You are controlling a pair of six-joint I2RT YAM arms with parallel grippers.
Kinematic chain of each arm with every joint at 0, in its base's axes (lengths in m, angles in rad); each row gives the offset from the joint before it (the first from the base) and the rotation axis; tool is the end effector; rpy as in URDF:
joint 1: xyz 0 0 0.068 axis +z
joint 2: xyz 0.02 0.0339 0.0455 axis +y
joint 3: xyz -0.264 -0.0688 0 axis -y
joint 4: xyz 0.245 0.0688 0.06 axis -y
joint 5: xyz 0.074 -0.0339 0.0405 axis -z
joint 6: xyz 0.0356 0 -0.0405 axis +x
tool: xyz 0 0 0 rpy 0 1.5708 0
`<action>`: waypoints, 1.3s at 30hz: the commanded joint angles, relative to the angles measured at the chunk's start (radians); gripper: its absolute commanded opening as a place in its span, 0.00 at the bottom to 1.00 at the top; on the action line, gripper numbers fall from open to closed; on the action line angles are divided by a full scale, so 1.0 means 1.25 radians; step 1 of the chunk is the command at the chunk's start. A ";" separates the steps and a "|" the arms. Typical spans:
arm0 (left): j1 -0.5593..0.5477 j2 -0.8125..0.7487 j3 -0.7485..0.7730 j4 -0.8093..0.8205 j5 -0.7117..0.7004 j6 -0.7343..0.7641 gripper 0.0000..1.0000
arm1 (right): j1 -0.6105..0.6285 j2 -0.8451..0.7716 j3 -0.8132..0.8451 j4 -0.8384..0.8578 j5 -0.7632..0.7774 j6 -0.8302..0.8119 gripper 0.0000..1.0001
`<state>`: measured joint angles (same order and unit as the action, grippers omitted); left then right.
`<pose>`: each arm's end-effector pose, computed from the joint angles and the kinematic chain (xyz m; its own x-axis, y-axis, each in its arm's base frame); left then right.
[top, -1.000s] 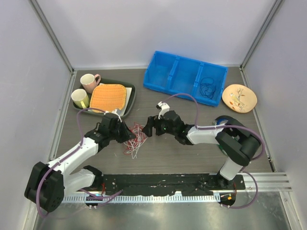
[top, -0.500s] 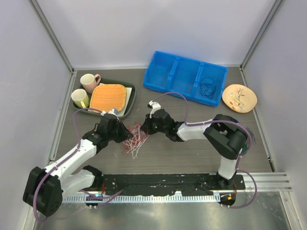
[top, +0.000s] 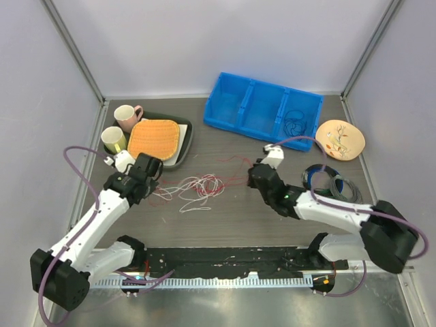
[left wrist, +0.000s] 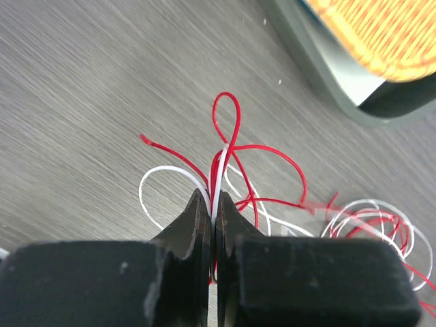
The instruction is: Untangle the cables
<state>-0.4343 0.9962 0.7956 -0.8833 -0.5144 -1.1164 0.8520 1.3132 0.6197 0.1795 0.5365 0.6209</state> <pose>0.1686 -0.0589 0.2523 -0.4934 -0.6334 -0.5961 -0.6513 0.7233 -0.2295 0.1919 0.1917 0.2069 -0.4691 0.2232 -0.8545 -0.0994 0.9480 0.3022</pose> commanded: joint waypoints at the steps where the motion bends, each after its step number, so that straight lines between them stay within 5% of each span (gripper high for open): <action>1: 0.017 -0.057 0.106 -0.104 -0.115 -0.011 0.04 | -0.054 -0.160 -0.083 -0.102 0.200 0.060 0.01; 10: 0.019 -0.180 0.329 -0.190 -0.306 -0.008 0.07 | -0.172 -0.387 -0.193 -0.197 0.201 0.114 0.01; 15: 0.020 -0.172 0.464 -0.341 -0.449 -0.098 0.06 | -0.205 -0.452 -0.198 -0.302 0.249 0.170 0.01; 22: 0.019 -0.176 0.469 -0.322 -0.466 -0.077 0.08 | -0.239 -0.477 -0.180 -0.393 0.285 0.203 0.01; 25: 0.020 -0.194 0.393 -0.158 -0.339 0.086 0.20 | -0.239 -0.496 -0.196 -0.314 0.229 0.138 0.01; 29: 0.020 -0.212 0.222 0.079 0.050 0.227 0.35 | -0.239 -0.509 -0.226 -0.212 0.115 0.072 0.01; 32: 0.019 -0.207 0.104 0.210 0.237 0.271 0.52 | -0.239 -0.508 -0.233 -0.163 0.042 0.034 0.01; 33: 0.020 -0.202 0.080 0.245 0.324 0.281 0.77 | -0.240 -0.508 -0.237 -0.147 0.027 0.025 0.01; 35: 0.015 -0.182 0.034 0.303 0.371 0.281 0.98 | -0.239 -0.500 -0.242 -0.109 -0.018 0.008 0.01; 39: -0.022 -0.106 0.012 0.327 0.396 0.277 1.00 | -0.239 -0.479 -0.242 -0.059 -0.074 -0.002 0.01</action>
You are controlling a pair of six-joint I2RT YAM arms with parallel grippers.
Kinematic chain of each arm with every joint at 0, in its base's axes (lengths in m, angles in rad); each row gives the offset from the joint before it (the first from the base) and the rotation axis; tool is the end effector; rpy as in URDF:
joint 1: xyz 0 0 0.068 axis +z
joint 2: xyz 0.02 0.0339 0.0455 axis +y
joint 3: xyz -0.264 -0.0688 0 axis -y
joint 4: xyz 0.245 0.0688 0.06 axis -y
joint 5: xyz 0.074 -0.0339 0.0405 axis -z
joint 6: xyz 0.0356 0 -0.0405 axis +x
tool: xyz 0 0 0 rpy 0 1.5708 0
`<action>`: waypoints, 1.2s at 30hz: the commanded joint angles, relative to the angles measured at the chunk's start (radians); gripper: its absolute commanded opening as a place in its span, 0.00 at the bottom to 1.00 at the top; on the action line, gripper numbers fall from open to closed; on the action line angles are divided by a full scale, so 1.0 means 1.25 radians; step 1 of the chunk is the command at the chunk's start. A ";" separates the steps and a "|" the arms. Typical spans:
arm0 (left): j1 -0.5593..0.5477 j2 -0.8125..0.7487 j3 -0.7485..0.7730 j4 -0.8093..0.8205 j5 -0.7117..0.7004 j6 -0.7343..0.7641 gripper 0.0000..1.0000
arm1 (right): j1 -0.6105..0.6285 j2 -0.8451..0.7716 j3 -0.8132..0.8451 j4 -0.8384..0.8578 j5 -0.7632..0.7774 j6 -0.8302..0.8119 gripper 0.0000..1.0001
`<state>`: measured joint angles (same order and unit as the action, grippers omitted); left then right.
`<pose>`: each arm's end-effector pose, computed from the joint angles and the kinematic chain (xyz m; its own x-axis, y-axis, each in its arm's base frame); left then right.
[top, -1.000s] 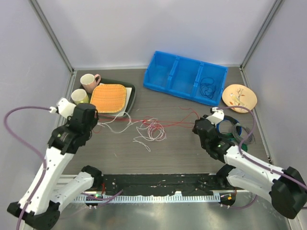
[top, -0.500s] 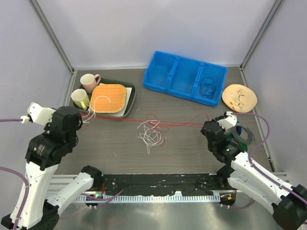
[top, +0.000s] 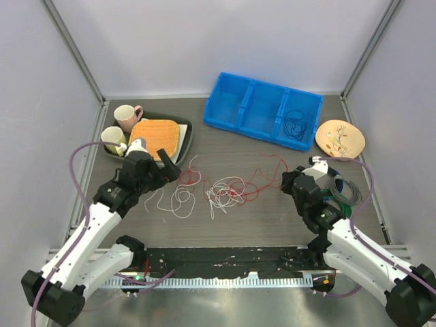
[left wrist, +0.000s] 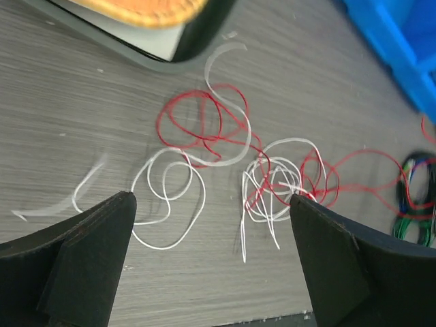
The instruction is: Untangle the cables
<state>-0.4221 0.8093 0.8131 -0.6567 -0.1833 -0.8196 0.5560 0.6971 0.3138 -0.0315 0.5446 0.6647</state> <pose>0.1570 -0.0634 0.2993 -0.5761 -0.5290 -0.6231 -0.2202 0.8346 -0.5050 0.1480 0.0703 0.2049 -0.2995 0.4351 -0.8491 0.1728 0.9000 0.4002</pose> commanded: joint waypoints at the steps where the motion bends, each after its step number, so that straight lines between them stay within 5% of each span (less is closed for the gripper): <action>1: -0.045 0.064 -0.003 0.163 0.131 0.041 1.00 | -0.002 0.018 0.001 0.118 -0.087 -0.036 0.01; 16: -0.405 0.555 0.142 0.313 0.128 0.092 1.00 | -0.002 0.069 0.021 0.099 -0.079 -0.013 0.01; 23: -0.419 0.694 0.186 0.281 0.111 0.072 0.93 | -0.002 0.038 0.017 0.071 -0.056 -0.009 0.01; 36: -0.455 0.787 0.186 0.176 -0.056 -0.009 0.56 | -0.002 0.053 0.024 0.053 -0.022 0.002 0.01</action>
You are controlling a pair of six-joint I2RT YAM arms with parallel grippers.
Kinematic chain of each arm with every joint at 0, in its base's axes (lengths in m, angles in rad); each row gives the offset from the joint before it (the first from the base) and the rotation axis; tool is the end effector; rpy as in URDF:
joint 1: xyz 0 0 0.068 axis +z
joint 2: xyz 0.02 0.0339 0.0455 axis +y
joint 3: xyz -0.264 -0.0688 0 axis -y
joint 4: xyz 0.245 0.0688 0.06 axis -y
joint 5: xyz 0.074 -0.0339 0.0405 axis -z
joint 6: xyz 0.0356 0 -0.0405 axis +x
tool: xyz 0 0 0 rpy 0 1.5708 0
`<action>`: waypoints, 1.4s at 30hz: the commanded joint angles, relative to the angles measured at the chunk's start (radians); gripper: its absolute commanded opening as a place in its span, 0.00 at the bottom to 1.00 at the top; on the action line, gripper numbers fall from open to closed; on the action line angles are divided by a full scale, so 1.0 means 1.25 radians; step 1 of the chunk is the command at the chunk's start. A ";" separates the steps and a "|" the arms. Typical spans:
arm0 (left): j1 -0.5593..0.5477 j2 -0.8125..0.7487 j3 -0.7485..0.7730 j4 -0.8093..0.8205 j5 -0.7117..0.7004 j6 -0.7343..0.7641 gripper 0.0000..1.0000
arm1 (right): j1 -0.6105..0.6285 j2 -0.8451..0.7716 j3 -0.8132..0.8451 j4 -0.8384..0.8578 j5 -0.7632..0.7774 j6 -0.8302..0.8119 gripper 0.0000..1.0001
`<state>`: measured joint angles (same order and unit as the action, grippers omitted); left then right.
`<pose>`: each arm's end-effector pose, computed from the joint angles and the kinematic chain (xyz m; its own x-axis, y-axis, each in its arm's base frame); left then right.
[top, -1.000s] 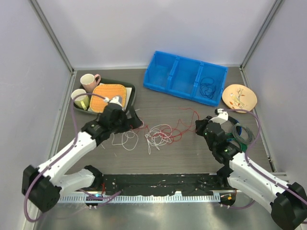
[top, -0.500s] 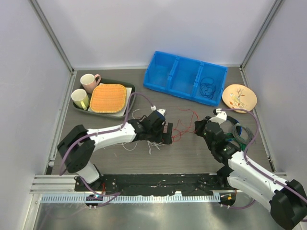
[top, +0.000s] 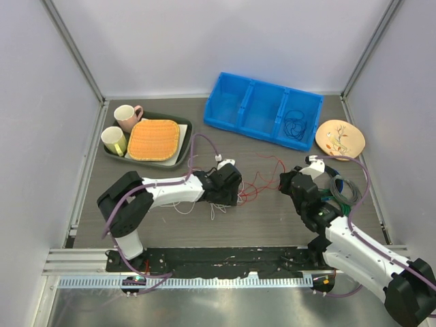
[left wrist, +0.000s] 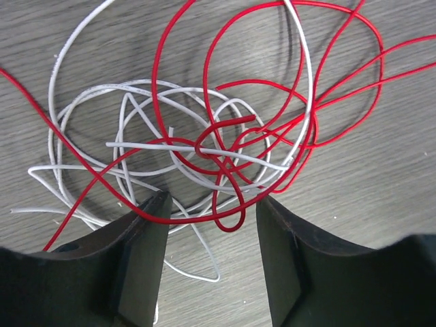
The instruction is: Untangle the cables
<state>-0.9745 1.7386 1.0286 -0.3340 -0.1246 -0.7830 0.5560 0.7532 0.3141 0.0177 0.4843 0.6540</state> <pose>0.1968 -0.2821 0.1651 -0.8985 0.0774 -0.4321 0.2146 0.9361 -0.2785 0.1540 0.0761 0.2011 -0.3404 0.4224 -0.8401 0.1270 0.9059 0.4040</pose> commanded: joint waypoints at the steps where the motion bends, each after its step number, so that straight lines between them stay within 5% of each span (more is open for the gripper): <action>1: -0.017 0.052 0.023 -0.092 -0.119 -0.039 0.55 | -0.002 0.012 0.025 0.016 0.026 0.013 0.01; 14: -0.071 0.143 0.118 -0.232 -0.265 -0.094 0.29 | -0.002 -0.005 0.020 0.004 0.063 0.027 0.01; 15: -0.076 0.147 0.118 -0.230 -0.261 -0.094 0.25 | -0.002 -0.005 0.020 0.003 0.067 0.027 0.01; 16: -0.077 0.153 0.118 -0.227 -0.260 -0.093 0.00 | -0.002 -0.004 0.020 -0.001 0.069 0.028 0.01; 21: -0.076 0.094 0.098 -0.269 -0.344 -0.131 0.00 | -0.002 -0.005 0.022 -0.008 0.102 0.025 0.01; 23: -0.070 0.021 0.089 -0.352 -0.464 -0.200 0.00 | -0.002 -0.009 0.026 -0.047 0.122 0.031 0.01; 26: 0.006 -0.048 0.110 -0.550 -0.576 -0.311 0.00 | -0.002 -0.016 0.035 -0.099 0.189 0.053 0.01; 29: 0.134 -0.158 0.093 -0.616 -0.606 -0.373 0.00 | -0.002 -0.020 0.052 -0.186 0.284 0.096 0.01; 35: 0.373 -0.438 0.006 -0.641 -0.634 -0.352 0.00 | -0.007 -0.034 0.052 -0.246 0.350 0.128 0.01; 42: 0.541 -0.668 -0.022 -0.648 -0.628 -0.310 0.00 | -0.024 -0.047 0.058 -0.296 0.364 0.170 0.01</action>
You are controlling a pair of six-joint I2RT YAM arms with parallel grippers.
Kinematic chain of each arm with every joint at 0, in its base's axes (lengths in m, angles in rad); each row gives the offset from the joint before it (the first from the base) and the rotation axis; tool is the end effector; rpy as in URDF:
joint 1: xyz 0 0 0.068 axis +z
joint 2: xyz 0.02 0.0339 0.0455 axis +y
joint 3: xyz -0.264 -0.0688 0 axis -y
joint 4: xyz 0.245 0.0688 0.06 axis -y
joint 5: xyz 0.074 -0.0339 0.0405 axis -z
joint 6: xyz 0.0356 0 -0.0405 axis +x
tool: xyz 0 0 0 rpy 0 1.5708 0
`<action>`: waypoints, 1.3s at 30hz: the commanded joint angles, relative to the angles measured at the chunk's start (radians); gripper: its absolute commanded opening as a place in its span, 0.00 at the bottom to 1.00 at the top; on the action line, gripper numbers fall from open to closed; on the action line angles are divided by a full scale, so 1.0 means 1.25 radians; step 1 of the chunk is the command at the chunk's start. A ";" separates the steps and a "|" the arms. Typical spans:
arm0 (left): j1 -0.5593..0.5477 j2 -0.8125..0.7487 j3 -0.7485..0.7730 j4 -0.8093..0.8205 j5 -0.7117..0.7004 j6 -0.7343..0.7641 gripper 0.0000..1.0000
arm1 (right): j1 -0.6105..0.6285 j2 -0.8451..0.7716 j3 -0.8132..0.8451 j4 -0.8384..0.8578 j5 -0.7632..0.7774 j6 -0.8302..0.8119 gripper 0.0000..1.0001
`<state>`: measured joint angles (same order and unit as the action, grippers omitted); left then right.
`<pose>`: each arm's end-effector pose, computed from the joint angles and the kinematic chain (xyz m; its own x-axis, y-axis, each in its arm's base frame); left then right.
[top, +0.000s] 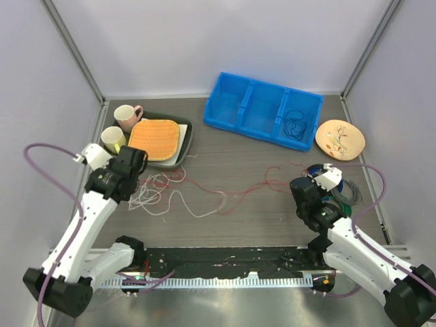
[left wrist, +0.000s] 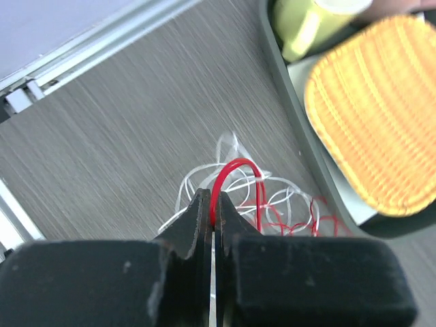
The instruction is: Untangle the cables
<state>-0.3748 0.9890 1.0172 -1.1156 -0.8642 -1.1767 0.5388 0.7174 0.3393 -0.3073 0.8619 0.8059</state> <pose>0.1619 -0.0346 0.3150 -0.2321 -0.5529 -0.8003 -0.7958 0.5810 -0.1706 0.1393 0.0518 0.1909 -0.2533 0.3958 -0.8827 0.5099 0.8300 0.2258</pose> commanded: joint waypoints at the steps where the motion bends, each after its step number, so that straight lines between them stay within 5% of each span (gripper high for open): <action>1: 0.070 -0.079 -0.011 -0.022 -0.042 0.005 0.00 | -0.014 -0.023 0.038 -0.041 0.065 0.054 0.01; 8: 0.097 -0.054 -0.011 0.039 0.053 0.064 0.00 | -0.020 -0.069 0.037 -0.059 0.058 0.052 0.01; 14: 0.099 -0.036 -0.168 0.388 0.504 0.310 0.00 | -0.020 -0.121 0.025 0.042 -0.049 -0.067 0.01; 17: 0.090 -0.029 -0.194 0.435 0.554 0.329 0.01 | -0.020 -0.130 0.083 0.092 -0.137 -0.143 0.01; 20: 0.081 -0.022 -0.206 0.437 0.562 0.331 0.12 | -0.020 -0.119 0.170 0.122 -0.214 -0.200 0.01; 24: 0.075 -0.007 -0.232 0.487 0.636 0.335 0.65 | -0.020 -0.064 0.277 0.170 -0.352 -0.257 0.01; 27: 0.064 0.005 -0.239 0.510 0.677 0.351 0.81 | -0.019 0.014 0.391 0.158 -0.481 -0.312 0.01; 30: 0.037 -0.001 -0.232 0.511 0.673 0.360 0.84 | -0.020 0.099 0.537 0.114 -0.569 -0.359 0.01; 33: -0.036 -0.027 -0.219 0.516 0.630 0.376 1.00 | -0.020 0.171 0.662 0.078 -0.630 -0.416 0.01; 39: -0.231 -0.026 -0.188 0.592 0.586 0.456 1.00 | -0.020 0.227 0.778 0.037 -0.752 -0.513 0.01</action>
<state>-0.5625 0.9592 0.7277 -0.4980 -0.1051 -0.7040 0.5152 0.9844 1.2331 -0.2192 0.0807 0.2871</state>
